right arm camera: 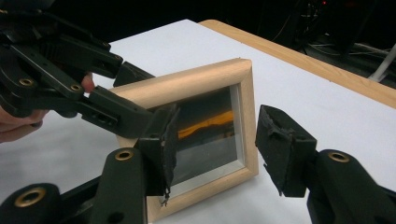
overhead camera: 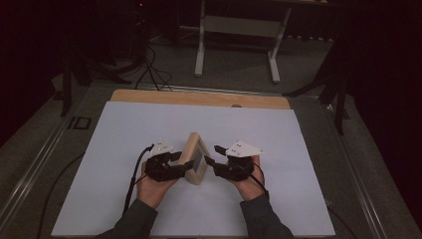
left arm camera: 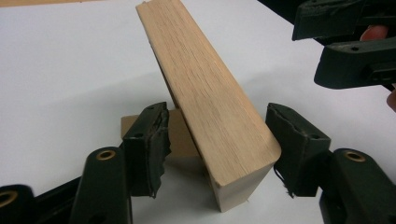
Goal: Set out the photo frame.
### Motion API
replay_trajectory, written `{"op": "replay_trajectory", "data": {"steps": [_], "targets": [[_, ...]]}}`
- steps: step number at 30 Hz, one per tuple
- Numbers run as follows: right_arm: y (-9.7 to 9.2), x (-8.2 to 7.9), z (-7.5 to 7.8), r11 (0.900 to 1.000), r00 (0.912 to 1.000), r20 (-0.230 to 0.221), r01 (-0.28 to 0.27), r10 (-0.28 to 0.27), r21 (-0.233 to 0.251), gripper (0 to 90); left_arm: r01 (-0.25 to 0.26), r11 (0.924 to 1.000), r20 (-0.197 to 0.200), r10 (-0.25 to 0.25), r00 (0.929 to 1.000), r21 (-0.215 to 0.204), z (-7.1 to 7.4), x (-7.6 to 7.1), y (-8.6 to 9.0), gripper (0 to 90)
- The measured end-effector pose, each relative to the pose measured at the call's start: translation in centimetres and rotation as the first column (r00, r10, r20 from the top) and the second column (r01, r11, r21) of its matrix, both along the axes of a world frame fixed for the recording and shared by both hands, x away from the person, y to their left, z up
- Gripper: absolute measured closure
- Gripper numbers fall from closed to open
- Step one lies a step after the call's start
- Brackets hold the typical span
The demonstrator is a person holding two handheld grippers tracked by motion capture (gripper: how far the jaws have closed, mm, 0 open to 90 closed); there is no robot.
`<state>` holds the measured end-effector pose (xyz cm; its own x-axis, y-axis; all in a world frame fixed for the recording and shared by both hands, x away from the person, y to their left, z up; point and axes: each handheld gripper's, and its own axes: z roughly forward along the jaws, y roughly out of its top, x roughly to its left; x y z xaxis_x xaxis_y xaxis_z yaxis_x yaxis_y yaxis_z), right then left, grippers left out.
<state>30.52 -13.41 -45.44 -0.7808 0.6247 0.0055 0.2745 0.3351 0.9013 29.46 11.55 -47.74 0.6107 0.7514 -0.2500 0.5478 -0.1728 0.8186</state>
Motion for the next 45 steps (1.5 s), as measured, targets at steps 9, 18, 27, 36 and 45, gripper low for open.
{"op": "replay_trajectory", "data": {"steps": [9, 18, 27, 36, 45], "targets": [[-0.5, 0.1, 0.4, 0.9998, 0.9999, 0.009, 0.012, -0.012, 0.014, 48.3, 0.014, 0.9999, -0.006, -0.014, 0.9999, -0.008, 0.0, 0.0, -0.1, 48.3], [-0.9, 0.1, 0.7, 0.9995, 0.9997, 0.015, 0.021, -0.021, 0.022, 48.3, 0.036, 0.9993, 0.004, -0.036, 0.9993, -0.002, 0.2, -0.1, -0.3, 56.4], [-1.5, 0.2, 1.0, 0.9984, 0.9989, 0.027, 0.037, -0.038, 0.043, 51.4, 0.071, 0.9972, 0.025, -0.072, 0.9971, 0.022, 0.3, -0.5, -1.0, 58.7], [-2.0, 0.2, 1.3, 0.9963, 0.9973, 0.035, 0.063, -0.065, 0.059, 53.8, 0.088, 0.9941, 0.066, -0.092, 0.9936, 0.064, 0.4, -1.1, -1.7, 60.3], [-2.2, 0.3, 1.4, 0.9961, 0.9968, 0.031, 0.071, -0.073, 0.051, 56.0, 0.113, 0.9864, 0.112, -0.127, 0.9856, 0.119, 0.4, -1.8, -2.4, 60.4]]}}
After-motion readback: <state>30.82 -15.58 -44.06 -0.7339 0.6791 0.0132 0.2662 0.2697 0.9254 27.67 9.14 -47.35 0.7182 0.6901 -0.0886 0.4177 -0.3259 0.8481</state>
